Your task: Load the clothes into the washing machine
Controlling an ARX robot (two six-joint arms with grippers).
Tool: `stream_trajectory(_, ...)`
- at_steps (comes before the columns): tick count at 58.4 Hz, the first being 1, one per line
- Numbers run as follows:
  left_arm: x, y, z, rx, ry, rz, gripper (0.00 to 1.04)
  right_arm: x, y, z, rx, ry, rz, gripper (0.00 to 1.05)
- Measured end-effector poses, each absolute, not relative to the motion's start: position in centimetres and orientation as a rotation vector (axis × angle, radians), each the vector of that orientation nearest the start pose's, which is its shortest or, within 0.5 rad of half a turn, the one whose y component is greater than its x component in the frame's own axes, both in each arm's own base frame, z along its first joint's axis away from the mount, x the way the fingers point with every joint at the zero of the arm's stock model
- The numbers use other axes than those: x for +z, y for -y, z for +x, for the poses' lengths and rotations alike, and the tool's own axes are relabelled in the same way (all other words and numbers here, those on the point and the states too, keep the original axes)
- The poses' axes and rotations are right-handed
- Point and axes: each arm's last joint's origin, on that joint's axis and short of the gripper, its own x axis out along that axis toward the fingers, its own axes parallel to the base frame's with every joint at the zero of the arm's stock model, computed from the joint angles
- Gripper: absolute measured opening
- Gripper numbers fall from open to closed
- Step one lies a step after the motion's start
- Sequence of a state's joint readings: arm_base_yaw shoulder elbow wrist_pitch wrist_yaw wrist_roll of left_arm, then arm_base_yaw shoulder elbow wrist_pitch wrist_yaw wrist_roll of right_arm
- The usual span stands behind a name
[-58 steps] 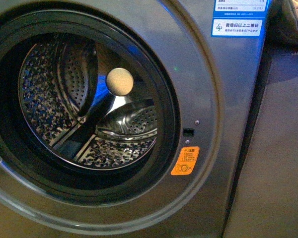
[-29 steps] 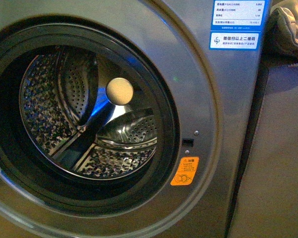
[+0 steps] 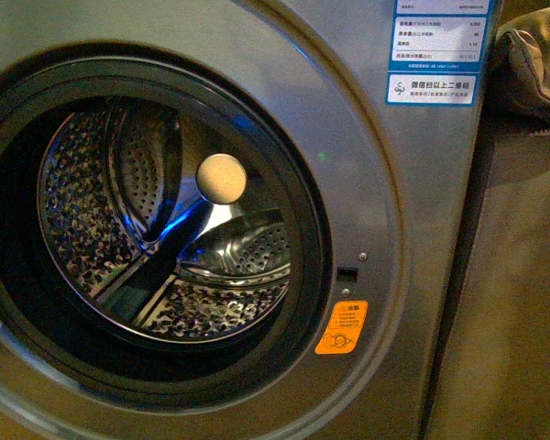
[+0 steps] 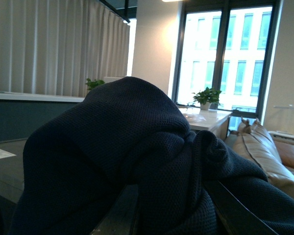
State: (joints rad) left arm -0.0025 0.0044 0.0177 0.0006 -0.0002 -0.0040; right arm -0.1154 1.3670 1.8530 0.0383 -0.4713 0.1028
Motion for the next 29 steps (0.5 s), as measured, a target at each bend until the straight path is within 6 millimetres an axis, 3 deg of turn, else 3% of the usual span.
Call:
stream_trajectory(5,16.9,0.0,9.7,-0.002,0.014,-0.004,0.98,57.7,-2.4,23.5,0.445,0.479,-0.044,0.22)
stream_trajectory(17,16.9,0.0,9.7,-0.002,0.014,-0.004,0.98,56.7,-7.9,23.3,0.56,0.45,-0.059,0.22)
stream_trajectory(29,16.9,0.0,9.7,-0.002,0.014,-0.004,0.98,55.6,-9.5,23.6,0.603,0.419,-0.068,0.22)
